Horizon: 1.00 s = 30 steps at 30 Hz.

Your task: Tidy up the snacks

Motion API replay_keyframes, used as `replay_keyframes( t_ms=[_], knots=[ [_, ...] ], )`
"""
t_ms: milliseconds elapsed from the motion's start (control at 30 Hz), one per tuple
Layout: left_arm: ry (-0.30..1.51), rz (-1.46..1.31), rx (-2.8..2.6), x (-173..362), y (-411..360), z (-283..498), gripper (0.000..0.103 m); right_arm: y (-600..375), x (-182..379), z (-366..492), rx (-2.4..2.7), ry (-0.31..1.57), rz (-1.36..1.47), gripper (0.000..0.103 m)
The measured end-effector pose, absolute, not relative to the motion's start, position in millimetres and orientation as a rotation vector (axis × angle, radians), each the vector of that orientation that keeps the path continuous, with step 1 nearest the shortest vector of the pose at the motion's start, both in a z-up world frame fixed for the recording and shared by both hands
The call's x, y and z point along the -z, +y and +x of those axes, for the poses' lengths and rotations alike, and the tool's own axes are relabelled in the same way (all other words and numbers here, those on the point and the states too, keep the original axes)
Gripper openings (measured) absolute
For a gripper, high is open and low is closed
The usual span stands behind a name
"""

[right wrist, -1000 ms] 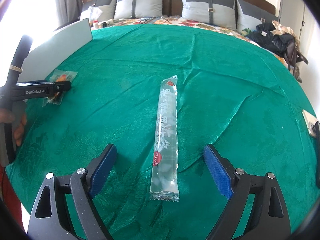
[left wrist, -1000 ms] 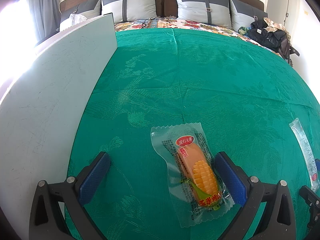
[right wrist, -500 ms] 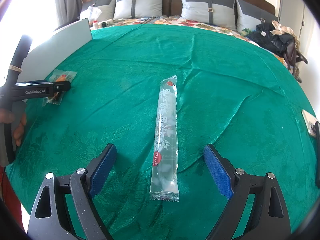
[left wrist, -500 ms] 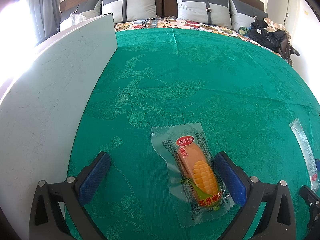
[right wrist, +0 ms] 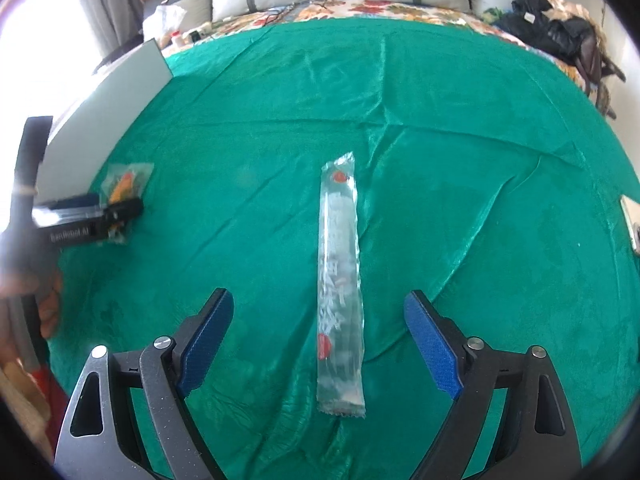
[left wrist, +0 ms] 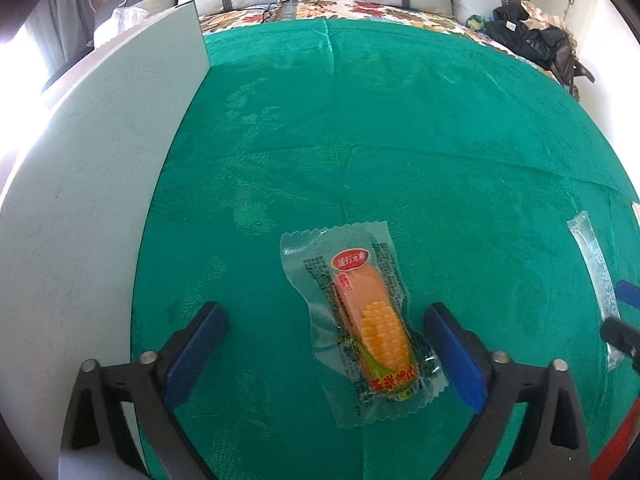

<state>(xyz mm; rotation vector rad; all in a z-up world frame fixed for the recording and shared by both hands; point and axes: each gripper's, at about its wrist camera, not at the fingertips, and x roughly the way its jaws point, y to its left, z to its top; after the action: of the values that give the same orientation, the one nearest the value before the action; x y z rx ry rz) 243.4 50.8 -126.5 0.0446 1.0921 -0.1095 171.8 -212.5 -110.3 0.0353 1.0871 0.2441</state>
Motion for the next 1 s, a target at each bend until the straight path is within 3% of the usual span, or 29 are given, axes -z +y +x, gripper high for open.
replay_keyframes(
  t_ms=[33, 67, 100, 200, 567, 800, 1000],
  knots=[
    [1.081, 0.052, 0.136, 121, 50, 242, 0.037, -209, 111, 179, -0.247, 1.119, 0.013, 0.071],
    [1.089, 0.063, 0.138, 116, 50, 240, 0.036, -205, 114, 185, -0.225, 1.164, -0.038, 0.022],
    [1.092, 0.02, 0.168, 110, 54, 238, 0.029, -204, 115, 187, -0.235, 1.184, -0.047, 0.02],
    [1.074, -0.132, 0.221, 91, 74, 220, 0.02, -206, 96, 174, -0.256, 1.169, -0.018, 0.019],
    [0.913, -0.477, 0.343, 12, 126, 141, 0.019, -171, 21, 138, -0.365, 1.031, 0.13, 0.019],
    [0.794, -0.544, 0.207, -44, 235, 116, 0.02, -51, -44, 141, -0.616, 0.935, 0.172, 0.02],
    [0.864, -0.465, -0.038, -18, 315, 112, 0.02, 69, -49, 141, -0.829, 0.953, 0.181, 0.02]
  ],
)
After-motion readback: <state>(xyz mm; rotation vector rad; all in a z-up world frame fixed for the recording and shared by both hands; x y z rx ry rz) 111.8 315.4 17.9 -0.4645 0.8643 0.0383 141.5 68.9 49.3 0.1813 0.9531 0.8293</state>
